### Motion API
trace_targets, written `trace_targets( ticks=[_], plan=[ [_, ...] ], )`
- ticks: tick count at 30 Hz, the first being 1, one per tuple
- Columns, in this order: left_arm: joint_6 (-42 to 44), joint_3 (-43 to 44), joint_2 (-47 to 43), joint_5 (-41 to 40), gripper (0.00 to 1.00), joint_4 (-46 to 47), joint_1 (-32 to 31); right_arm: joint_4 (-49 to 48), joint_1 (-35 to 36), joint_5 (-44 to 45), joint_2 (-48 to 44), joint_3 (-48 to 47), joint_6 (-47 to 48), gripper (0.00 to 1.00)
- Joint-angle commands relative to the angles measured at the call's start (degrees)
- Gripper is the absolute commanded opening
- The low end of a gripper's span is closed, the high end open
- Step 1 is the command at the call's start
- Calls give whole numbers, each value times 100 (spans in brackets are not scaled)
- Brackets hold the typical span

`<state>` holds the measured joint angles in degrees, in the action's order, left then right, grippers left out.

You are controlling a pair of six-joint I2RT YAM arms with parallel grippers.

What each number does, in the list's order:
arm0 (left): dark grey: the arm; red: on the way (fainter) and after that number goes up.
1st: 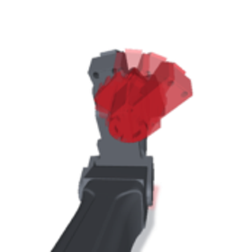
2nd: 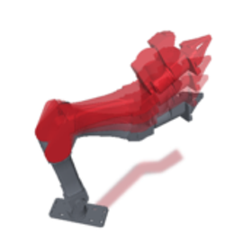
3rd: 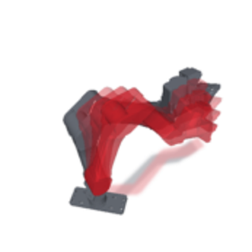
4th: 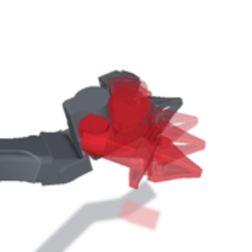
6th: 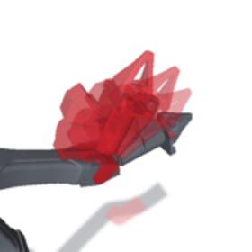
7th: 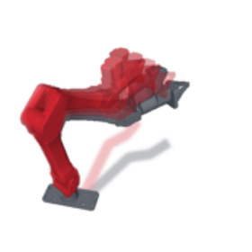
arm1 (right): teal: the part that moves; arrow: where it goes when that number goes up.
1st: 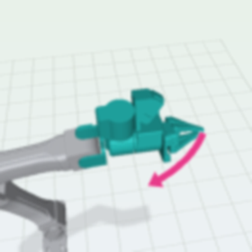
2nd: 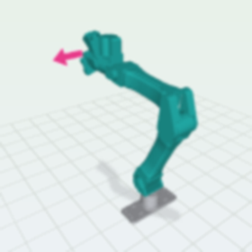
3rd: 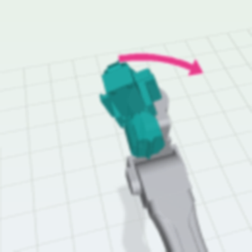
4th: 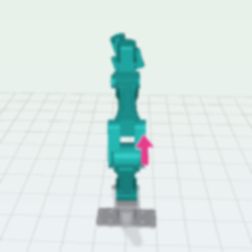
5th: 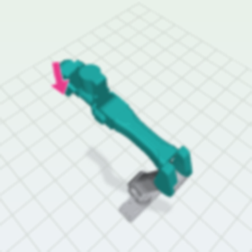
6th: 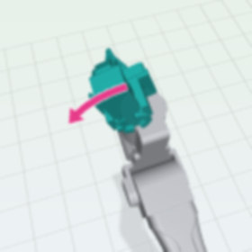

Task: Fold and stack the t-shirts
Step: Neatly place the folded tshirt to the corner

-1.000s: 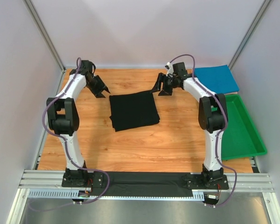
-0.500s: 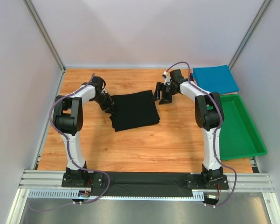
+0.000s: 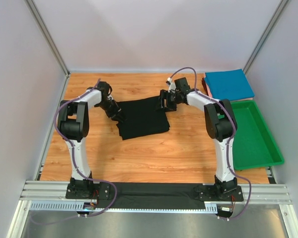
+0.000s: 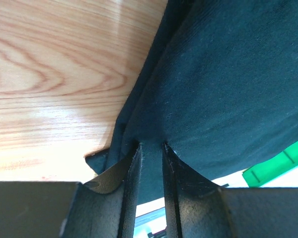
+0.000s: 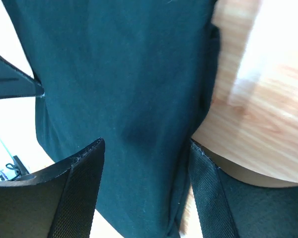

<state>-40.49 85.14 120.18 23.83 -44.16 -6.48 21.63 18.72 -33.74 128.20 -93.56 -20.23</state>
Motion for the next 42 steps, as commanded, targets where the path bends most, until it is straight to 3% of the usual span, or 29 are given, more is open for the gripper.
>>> trace_targets(
  ticks=[1, 15, 21, 24, 25, 26, 27, 31, 35, 42],
  plan=[
    [164, 55, 243, -441, 32, -312, 24, 60, 53, 271, 73, 452, 19, 68],
    [112, 90, 269, -564, 33, -365, -37, -351, 26, -238, 38, 1024, -121, 65],
    [-55, -85, 120, -766, 32, -233, -90, -423, 132, -283, -6, 1217, -201, 57],
    [-99, -121, 120, -731, 31, -242, -90, -248, 149, -160, -154, 1191, -157, 39],
    [-108, -147, 102, -714, 31, -190, -90, -168, 123, 49, -199, 1165, -79, 24],
    [-126, -156, 67, -705, 31, -181, -90, -46, 140, 173, -234, 1051, -8, 17],
    [-143, -147, 23, -653, 30, -163, -90, 277, 141, 357, -295, 981, 62, 2],
    [-3, 212, -450, -801, 31, -653, -117, 1368, 71, 963, -410, 384, 607, 0],
    [85, 222, -1486, -1100, 34, -734, -117, 2309, -123, 1877, -401, -284, 932, 0],
    [340, -681, -2261, -986, 34, -551, -117, 4147, -298, 4266, 319, -2698, 1854, 0]
  ],
)
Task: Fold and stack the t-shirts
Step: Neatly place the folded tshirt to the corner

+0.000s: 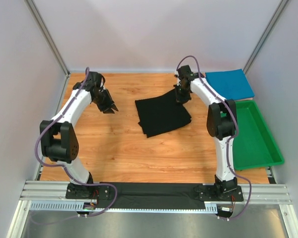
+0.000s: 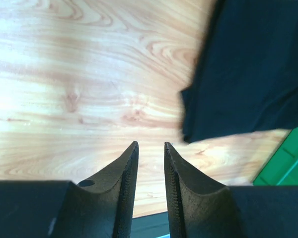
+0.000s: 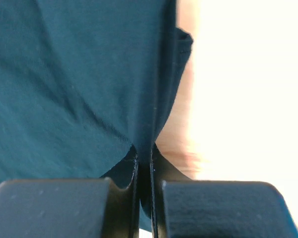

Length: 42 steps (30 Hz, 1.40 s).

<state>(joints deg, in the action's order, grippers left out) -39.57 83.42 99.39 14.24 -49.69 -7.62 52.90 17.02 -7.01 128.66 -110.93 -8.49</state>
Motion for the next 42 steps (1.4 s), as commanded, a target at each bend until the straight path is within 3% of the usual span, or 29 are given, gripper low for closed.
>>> trace_targets(
  ticks=[1, 7, 21, 30, 35, 38, 39, 42],
  plan=[
    [257, -641, -236, 8, 35, 64, -3, 1116, -172, 1736, 361, -1130, 752, 0],
    [318, -1143, -412, 395, 35, 320, -73, 1372, -418, 2361, 660, -2176, 1393, 0],
    [530, -590, 18, 246, 36, -356, -460, 1020, -972, 3214, 151, -2740, 2711, 0],
    [372, -300, 308, 61, 36, -717, -803, 1179, -1428, 2794, -271, -3153, 3151, 0],
    [310, 59, 300, -131, 37, -1305, -996, 722, -2077, 2583, -456, -3652, 3538, 0],
    [108, 288, 221, -123, 38, -1446, -1058, 134, -2473, 2337, -106, -4013, 3591, 0],
    [3, 350, 282, -123, 39, -1499, -1066, -181, -2545, 2370, 200, -4076, 3644, 4],
    [-7, 815, 667, -175, 39, -1920, -1075, -684, -2887, 2309, 772, -4208, 3530, 46]
  ],
)
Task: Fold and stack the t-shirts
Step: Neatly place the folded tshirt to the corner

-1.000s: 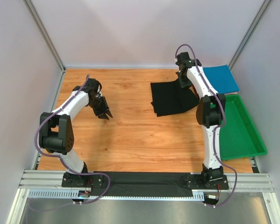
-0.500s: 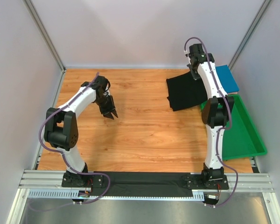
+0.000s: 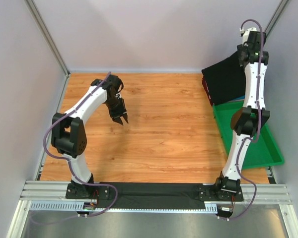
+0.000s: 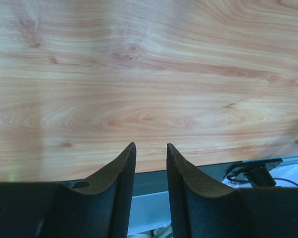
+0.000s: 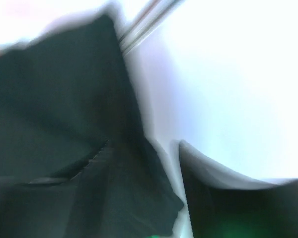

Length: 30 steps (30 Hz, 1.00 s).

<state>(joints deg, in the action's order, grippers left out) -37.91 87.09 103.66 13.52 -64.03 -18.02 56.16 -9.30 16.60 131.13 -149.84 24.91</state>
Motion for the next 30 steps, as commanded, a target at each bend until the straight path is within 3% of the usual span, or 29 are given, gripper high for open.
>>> trace_targets(
  ticks=[1, 2, 4, 10, 15, 20, 22, 25, 26, 27, 28, 30],
  plan=[
    [-129, 719, 338, -287, 39, -618, -35, -1559, -396, 53, 815, -266, 155, 62],
    [-111, 817, 392, -332, 39, -776, -35, -1730, -432, 63, 939, -265, 198, 78],
    [-129, 1072, 489, -446, 39, -935, -35, -2221, -458, 282, 1168, -230, 339, 82],
    [-147, 1257, 462, -157, 40, -699, -44, -2039, -284, -270, 565, 402, -460, 91],
    [195, 1372, 287, 202, 41, -418, -88, -1960, 103, 26, -315, 1070, -1170, 100],
    [521, 1381, -248, 695, 45, 644, -88, -609, 622, 406, -921, 754, -2681, 100],
    [487, 1294, -424, 1029, 60, 1266, -88, -72, 884, 275, -1544, 1034, -3609, 100],
    [268, 1056, -828, 1276, 69, 1893, -96, 167, 1184, -539, -2730, 2140, -4596, 100],
    [188, 977, -1064, 1320, 73, 1999, -114, 115, 1211, -814, -3090, 2891, -4722, 100],
    [101, 785, -1206, 1372, 82, 2235, -123, 88, 1220, -1016, -3389, 3169, -4836, 100],
    [13, 688, -1338, 1381, 99, 2333, -140, 166, 1220, -1018, -3967, 3459, -5011, 100],
    [3, 555, -1585, 1407, 99, 2447, -237, 203, 1229, -1210, -4497, 4212, -5347, 100]
  ],
)
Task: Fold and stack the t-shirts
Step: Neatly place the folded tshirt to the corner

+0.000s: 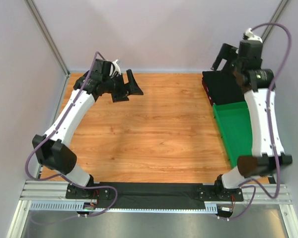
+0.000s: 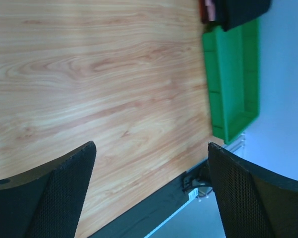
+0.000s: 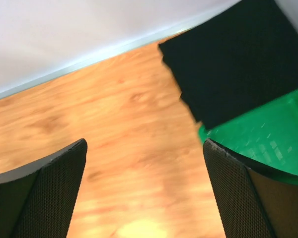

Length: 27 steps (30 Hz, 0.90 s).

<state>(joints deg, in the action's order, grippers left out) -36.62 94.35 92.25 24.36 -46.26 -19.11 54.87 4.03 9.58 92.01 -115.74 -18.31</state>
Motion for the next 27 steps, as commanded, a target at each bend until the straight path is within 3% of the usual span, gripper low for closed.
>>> trace_targets(
  ticks=[1, 5, 10, 15, 20, 27],
  plan=[
    [39, -119, -453, 420, 99, 636, -154, 305, -113, -867, -1075, 1017, -1035, 100],
    [357, 75, -689, 1070, 99, 285, -163, 472, -43, -1906, -1930, 1869, -1753, 100],
    [-125, -688, -1698, 1299, 99, 591, -163, 243, -25, -2741, -2897, 3073, -2247, 100],
    [-1118, -1988, -2667, 1466, 99, 1776, -180, 796, 203, -2567, -3215, 3032, -2195, 100],
    [-619, -1737, -2905, 1177, 99, 999, -180, 867, 212, -2558, -3312, 2795, -2195, 100],
    [-557, -1568, -3028, 1001, 100, 812, -180, 744, 309, -2663, -3250, 2724, -2169, 100]
  ],
)
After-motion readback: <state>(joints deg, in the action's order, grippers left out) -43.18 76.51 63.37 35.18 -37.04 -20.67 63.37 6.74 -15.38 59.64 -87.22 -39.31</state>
